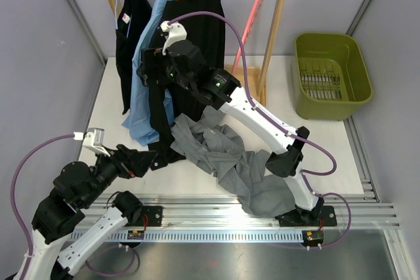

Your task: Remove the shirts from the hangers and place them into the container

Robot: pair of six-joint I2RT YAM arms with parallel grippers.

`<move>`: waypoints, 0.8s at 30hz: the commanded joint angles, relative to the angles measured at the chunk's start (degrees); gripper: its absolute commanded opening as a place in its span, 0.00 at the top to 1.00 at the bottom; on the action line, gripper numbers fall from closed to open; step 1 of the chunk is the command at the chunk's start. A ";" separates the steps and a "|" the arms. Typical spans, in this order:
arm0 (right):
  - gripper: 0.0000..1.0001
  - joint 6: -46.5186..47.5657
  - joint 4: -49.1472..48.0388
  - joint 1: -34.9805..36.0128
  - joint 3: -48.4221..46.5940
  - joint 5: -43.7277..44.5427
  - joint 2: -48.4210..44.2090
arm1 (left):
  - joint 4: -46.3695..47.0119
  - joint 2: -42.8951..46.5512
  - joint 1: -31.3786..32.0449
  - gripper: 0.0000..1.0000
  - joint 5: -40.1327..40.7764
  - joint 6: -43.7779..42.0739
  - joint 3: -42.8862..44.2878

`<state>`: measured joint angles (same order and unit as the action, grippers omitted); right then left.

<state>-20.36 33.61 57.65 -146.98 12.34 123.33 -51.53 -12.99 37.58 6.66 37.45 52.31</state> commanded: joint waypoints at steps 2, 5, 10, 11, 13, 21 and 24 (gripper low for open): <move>0.03 -3.53 -2.07 0.54 -3.03 11.36 -2.57 | 0.99 0.69 0.12 0.01 -1.29 0.08 -0.28; 0.08 -6.97 -0.03 0.54 -6.56 22.62 -0.46 | 0.99 0.69 0.12 0.01 -1.29 0.17 -0.11; 0.11 -8.12 -3.72 0.45 -5.78 29.67 0.85 | 0.55 0.95 0.12 0.01 -1.29 0.25 -0.02; 0.10 -7.51 -4.16 0.45 -6.56 29.59 1.38 | 0.38 1.13 0.12 0.01 -1.21 0.25 -0.02; 0.10 -7.06 -3.73 -0.07 -7.71 28.45 2.87 | 0.03 1.48 0.12 0.01 -1.29 0.34 -0.11; 0.08 -5.05 -10.56 1.06 5.45 22.47 -4.57 | -0.85 2.88 0.12 0.01 -0.94 0.69 -0.81; 0.05 -2.58 -10.68 3.08 12.49 19.41 -10.03 | -1.38 3.41 0.12 0.01 -0.68 0.60 -1.07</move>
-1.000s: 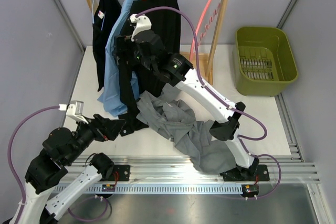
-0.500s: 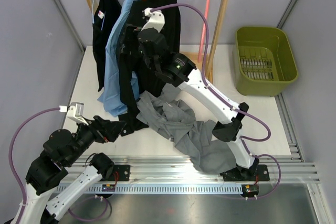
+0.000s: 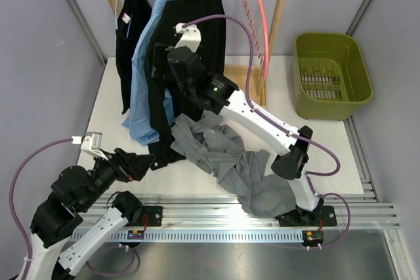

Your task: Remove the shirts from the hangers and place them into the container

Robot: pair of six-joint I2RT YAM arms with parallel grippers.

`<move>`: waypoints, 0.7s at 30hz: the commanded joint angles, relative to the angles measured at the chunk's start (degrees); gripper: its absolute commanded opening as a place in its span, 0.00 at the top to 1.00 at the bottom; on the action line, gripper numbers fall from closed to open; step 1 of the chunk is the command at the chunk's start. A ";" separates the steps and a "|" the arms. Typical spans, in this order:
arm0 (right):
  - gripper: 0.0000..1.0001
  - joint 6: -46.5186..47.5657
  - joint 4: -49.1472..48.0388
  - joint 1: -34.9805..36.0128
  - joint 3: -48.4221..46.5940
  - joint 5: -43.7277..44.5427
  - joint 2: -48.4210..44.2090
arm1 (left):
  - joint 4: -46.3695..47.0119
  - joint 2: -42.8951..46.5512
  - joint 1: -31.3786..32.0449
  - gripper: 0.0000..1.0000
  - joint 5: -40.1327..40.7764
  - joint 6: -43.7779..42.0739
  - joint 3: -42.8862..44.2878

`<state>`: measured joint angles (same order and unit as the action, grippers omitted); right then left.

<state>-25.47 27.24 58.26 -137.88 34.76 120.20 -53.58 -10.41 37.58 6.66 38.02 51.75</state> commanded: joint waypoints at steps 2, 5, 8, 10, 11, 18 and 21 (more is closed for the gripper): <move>0.02 1.84 3.75 3.26 4.64 -4.09 -8.40 | 0.76 1.10 0.12 0.01 -0.50 0.04 -0.77; 0.00 -0.26 14.31 4.31 11.12 -3.83 -10.59 | 0.76 0.75 0.12 0.01 -0.77 -0.14 -0.24; 0.01 -4.48 16.00 5.63 28.80 -0.32 -16.21 | 0.85 0.31 0.12 0.01 -0.68 -0.32 0.46; 0.01 -8.52 16.17 5.90 42.35 1.88 -20.78 | 0.85 -0.04 0.12 0.01 -0.68 -0.40 0.64; 0.01 -13.32 16.61 5.99 46.09 2.58 -22.02 | 0.85 -0.13 0.12 0.01 -0.68 -0.40 0.72; 0.00 -23.04 16.27 5.99 62.73 -0.03 -24.76 | 1.99 -1.89 0.12 0.01 -1.03 -0.32 0.28; 0.00 -23.39 9.77 5.90 67.12 -5.04 -23.27 | 2.69 -2.77 0.12 0.01 -1.21 -0.23 0.46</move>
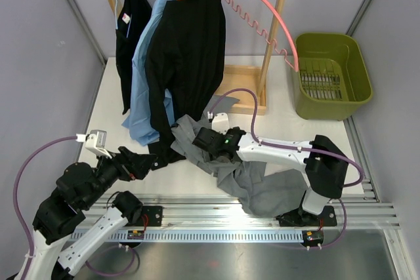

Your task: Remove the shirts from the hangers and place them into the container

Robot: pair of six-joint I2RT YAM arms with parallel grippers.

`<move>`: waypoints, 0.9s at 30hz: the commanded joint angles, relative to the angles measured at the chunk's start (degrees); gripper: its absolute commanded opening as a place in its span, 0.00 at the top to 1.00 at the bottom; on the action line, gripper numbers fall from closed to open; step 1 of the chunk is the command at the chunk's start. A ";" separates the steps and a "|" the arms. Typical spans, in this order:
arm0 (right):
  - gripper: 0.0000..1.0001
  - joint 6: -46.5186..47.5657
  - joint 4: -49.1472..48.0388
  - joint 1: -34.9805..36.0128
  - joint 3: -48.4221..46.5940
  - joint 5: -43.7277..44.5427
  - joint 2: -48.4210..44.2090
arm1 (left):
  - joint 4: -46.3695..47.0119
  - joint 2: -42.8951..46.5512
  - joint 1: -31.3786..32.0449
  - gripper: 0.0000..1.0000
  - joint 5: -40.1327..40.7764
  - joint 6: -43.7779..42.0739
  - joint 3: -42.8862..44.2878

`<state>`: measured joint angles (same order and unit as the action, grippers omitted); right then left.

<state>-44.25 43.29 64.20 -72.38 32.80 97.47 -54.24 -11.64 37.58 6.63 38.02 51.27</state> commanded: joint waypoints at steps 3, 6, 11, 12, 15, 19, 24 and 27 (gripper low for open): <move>0.01 -6.02 -11.46 -0.04 4.26 -6.59 3.58 | 3.70 -1.90 0.12 0.01 -1.18 -0.05 0.77; 0.01 -8.39 -14.54 -0.40 5.23 -7.92 9.11 | 3.70 -1.90 0.12 0.01 -1.36 0.21 0.59; 0.15 -15.77 -16.57 -3.81 8.21 -7.67 13.36 | 2.65 -1.63 0.12 0.01 -1.27 0.21 1.12; 0.22 -16.91 -17.00 -4.61 9.44 -7.83 12.14 | 2.21 -1.55 0.12 0.01 -1.01 0.21 1.47; 0.71 -20.96 -18.85 -8.38 17.15 -7.05 6.54 | 1.77 -1.28 0.12 0.01 -1.01 0.30 1.47; 1.00 -24.56 -11.40 -10.68 20.78 1.11 -5.95 | 2.03 -1.89 0.12 0.01 -1.36 0.48 1.03; 1.00 -23.87 0.36 -15.68 19.74 10.08 -25.90 | 4.05 -3.39 0.12 0.01 -2.76 0.74 0.15; 1.00 -23.17 8.35 -19.55 16.50 15.79 -36.01 | 5.46 -4.27 0.12 0.01 -3.99 1.18 -0.02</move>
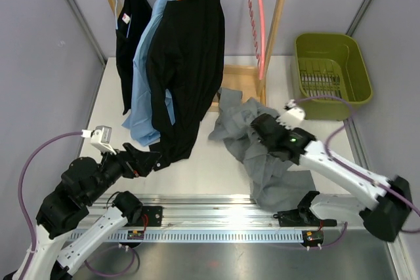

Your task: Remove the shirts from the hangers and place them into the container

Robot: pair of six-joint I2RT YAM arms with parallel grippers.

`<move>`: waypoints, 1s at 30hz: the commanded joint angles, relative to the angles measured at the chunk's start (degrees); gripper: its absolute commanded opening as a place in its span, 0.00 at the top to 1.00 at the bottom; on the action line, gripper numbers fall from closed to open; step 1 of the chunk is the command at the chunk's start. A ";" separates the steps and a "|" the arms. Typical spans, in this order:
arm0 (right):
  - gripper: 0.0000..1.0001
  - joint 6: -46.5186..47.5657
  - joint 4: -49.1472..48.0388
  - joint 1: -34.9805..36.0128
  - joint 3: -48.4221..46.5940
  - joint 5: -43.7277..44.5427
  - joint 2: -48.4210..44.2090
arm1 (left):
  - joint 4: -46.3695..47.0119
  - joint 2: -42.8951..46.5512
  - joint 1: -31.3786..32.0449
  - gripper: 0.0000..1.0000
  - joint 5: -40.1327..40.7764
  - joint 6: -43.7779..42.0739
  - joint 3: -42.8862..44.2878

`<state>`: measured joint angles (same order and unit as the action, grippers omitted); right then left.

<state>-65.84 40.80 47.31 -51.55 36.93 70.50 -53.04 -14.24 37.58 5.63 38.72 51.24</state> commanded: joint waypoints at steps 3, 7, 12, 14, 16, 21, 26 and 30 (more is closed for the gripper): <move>1.00 0.53 16.75 -6.43 -10.38 18.34 -16.87 | 5.31 -2.55 0.12 0.01 -3.60 0.48 -0.35; 1.00 13.26 12.66 -12.23 -17.52 25.20 -21.54 | 6.28 -3.95 0.12 0.01 -4.57 0.57 -0.53; 1.00 28.91 -3.40 -21.26 -25.68 22.32 -17.25 | 7.51 -4.92 0.12 0.01 -5.10 0.57 -0.27; 1.00 34.28 -7.47 -25.49 -28.15 16.38 -12.87 | 7.77 -5.10 0.12 0.01 -5.28 0.48 -0.09; 1.00 36.83 -11.69 -32.87 -33.07 11.17 -9.61 | 7.60 -5.10 0.12 0.01 -5.28 0.39 0.17; 1.00 39.91 -18.80 -44.82 -50.52 -1.83 4.61 | 7.16 -4.39 0.12 0.01 -5.19 0.22 0.44; 1.00 40.35 -25.75 -50.29 -68.04 -11.32 13.06 | 6.45 -4.74 0.12 0.01 -4.66 -0.05 0.87; 1.00 42.46 -44.78 -50.91 -78.66 -16.88 16.59 | 6.10 -5.27 0.12 0.01 -4.66 -0.13 1.14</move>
<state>-26.09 17.80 -3.22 -120.79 27.68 87.57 -48.40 -18.76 37.58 2.02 39.27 50.96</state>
